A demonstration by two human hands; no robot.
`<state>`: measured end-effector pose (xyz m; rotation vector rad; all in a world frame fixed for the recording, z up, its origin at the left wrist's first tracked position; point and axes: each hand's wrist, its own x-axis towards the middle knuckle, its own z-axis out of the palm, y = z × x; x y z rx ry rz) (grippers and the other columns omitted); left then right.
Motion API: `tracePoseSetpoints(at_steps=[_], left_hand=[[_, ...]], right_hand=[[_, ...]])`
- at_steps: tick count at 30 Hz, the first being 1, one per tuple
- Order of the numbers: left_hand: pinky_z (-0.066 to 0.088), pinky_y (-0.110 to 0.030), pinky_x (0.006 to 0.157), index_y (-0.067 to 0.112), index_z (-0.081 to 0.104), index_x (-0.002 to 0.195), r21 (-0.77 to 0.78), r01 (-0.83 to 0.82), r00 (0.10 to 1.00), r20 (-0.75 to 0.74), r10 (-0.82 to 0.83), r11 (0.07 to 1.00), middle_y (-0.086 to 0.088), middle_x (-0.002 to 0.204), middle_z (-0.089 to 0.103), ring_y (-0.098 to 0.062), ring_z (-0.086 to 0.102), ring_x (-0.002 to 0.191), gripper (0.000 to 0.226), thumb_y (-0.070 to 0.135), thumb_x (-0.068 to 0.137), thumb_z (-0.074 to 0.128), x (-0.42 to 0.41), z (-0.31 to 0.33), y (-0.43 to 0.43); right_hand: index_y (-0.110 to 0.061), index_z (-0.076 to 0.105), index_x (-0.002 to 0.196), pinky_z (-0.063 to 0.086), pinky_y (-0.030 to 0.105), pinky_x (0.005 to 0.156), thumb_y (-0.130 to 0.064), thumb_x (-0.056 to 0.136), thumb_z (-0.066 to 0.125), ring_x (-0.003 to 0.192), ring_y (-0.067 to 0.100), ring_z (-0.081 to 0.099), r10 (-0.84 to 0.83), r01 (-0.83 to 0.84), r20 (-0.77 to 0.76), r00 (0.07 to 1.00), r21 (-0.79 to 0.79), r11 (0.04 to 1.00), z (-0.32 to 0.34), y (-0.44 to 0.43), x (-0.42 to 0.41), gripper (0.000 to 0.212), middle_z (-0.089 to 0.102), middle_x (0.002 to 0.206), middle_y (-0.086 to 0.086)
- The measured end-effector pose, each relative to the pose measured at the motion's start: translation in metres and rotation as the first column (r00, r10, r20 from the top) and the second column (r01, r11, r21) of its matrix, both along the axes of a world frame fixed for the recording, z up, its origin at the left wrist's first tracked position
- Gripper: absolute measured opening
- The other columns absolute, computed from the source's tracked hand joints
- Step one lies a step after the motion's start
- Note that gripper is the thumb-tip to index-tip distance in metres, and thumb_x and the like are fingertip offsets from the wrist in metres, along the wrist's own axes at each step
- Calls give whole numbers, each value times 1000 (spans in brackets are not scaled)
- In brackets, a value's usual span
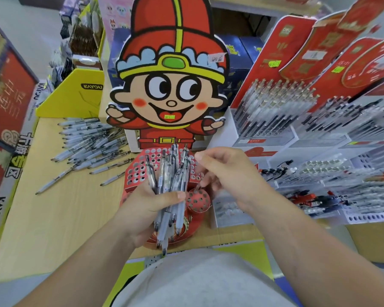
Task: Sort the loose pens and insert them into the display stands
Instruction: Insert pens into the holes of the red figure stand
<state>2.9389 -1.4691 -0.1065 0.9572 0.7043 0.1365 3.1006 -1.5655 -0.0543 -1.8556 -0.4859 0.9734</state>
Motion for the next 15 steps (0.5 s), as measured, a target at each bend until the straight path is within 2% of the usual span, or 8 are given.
tracePoseSetpoints(at_steps=[3, 6, 8, 10, 12, 15], left_hand=[[52, -32, 59, 14, 69, 94, 75, 56, 998, 18, -58, 996, -6, 70, 67, -26, 61, 62, 22, 3, 79, 82, 5, 3, -2], [54, -34, 62, 12, 69, 102, 148, 119, 993, -8, -119, 982, -20, 77, 71, -34, 59, 66, 21, 2, 85, 76, 6, 3, -3], [54, -28, 57, 9, 66, 108, 181, 131, 991, -34, -127, 975, -6, 72, 72, -27, 63, 64, 28, 2, 84, 78, 7, 1, -3], [51, -21, 49, 8, 65, 108, 177, 138, 990, -35, -134, 975, 6, 64, 69, -12, 65, 57, 27, -1, 84, 76, 9, 1, -3], [51, -19, 53, 9, 66, 109, 161, 145, 989, -31, -142, 976, 7, 69, 72, -7, 67, 61, 30, -1, 83, 77, 8, 2, -4], [52, -24, 63, 6, 66, 109, 152, 120, 992, -51, -114, 981, 3, 76, 72, -13, 67, 68, 32, 5, 81, 81, 6, -1, -3]], right_hand=[[-11, 73, 92, 48, 25, 48, -28, 85, 78, 62, 18, 68, -10, 10, -36, 999, -10, 1000, 3, -3, -3, 19, 73, 75, 3], [-4, 70, 92, 50, 27, 50, -23, 82, 81, 60, 18, 67, -38, 37, -68, 997, -19, 999, -3, -7, -5, 24, 71, 68, 3], [-5, 67, 92, 51, 27, 51, -19, 82, 82, 60, 18, 66, -62, 60, -109, 992, -19, 998, -7, -10, -5, 23, 70, 66, 2], [-7, 66, 93, 51, 27, 52, -16, 83, 79, 58, 16, 65, -71, 70, -169, 983, -10, 998, -10, -11, -4, 19, 69, 67, 2], [-8, 65, 96, 51, 27, 52, -11, 86, 76, 56, 15, 64, -60, 62, -205, 977, 0, 998, -10, -12, -3, 15, 69, 69, 4], [-6, 66, 97, 52, 27, 53, -7, 87, 75, 56, 16, 64, -45, 48, -189, 981, 13, 999, -11, -16, 1, 13, 67, 71, 8]])
